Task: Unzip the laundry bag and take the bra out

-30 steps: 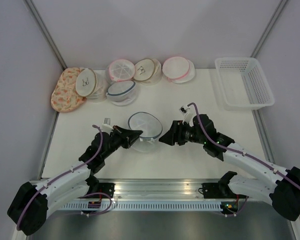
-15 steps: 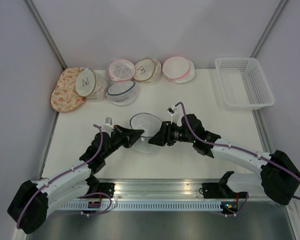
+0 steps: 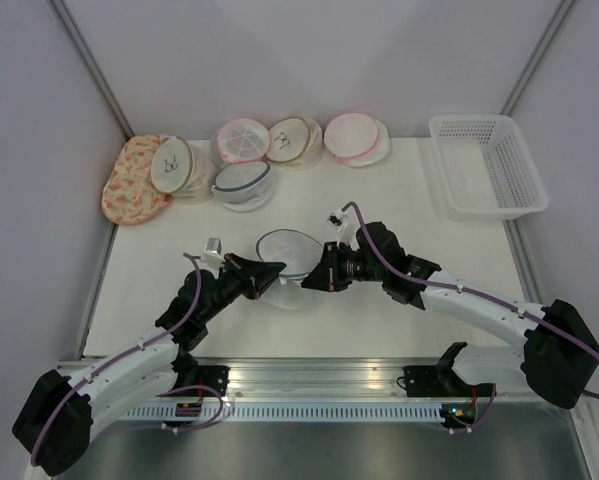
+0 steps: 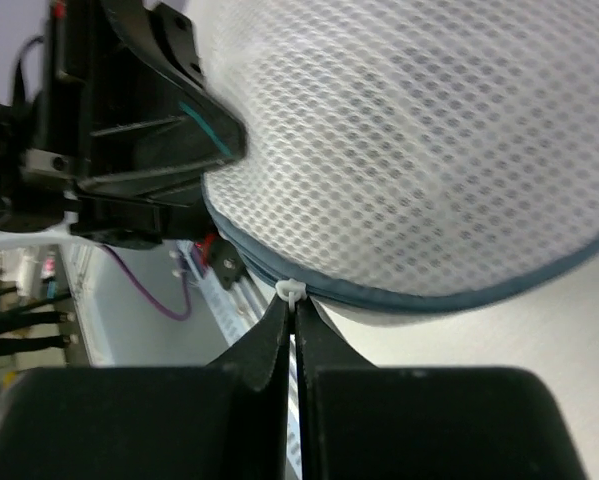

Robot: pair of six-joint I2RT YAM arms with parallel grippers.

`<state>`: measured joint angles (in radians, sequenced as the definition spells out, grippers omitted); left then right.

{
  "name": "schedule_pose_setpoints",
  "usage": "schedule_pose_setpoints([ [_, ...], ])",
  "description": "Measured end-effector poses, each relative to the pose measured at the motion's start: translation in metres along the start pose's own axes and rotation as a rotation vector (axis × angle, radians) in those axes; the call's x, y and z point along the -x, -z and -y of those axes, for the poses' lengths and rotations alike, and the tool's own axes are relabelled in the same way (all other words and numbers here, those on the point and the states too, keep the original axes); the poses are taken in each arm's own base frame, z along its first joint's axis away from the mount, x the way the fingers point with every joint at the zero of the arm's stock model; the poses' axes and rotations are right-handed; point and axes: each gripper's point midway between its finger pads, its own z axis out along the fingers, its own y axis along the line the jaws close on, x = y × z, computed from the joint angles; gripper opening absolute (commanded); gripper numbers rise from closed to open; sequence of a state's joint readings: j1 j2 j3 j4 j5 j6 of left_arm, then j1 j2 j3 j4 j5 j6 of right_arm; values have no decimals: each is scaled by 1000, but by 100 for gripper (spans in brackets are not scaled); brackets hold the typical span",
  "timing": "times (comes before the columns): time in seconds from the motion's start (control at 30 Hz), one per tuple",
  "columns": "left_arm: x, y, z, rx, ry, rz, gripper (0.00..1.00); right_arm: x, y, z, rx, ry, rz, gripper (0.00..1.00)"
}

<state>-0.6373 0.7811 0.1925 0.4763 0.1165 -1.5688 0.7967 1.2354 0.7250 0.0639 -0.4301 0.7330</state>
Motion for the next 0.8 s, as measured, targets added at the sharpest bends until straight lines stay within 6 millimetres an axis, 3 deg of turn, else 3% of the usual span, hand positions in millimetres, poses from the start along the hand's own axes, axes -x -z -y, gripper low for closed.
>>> schedule_pose_setpoints([
  [0.23, -4, 6, -13, 17, 1, -21, 2, -14, 21, 30, -210, 72, -104, 0],
  [0.37, -10, 7, -17, 25, -24, -52, 2, -22, 37, 58, -377, 100, -149, 0],
  [0.5, -18, 5, -23, 47, -82, -114, 2, -17, 51, 84, -552, 135, -146, 0],
  [0.63, -23, -6, -15, 52, -173, -201, 2, -11, 59, 109, -692, 168, -131, 1],
  [0.8, -29, -36, 2, 47, -322, -344, 2, -4, 68, 118, -767, 200, -118, 0],
])
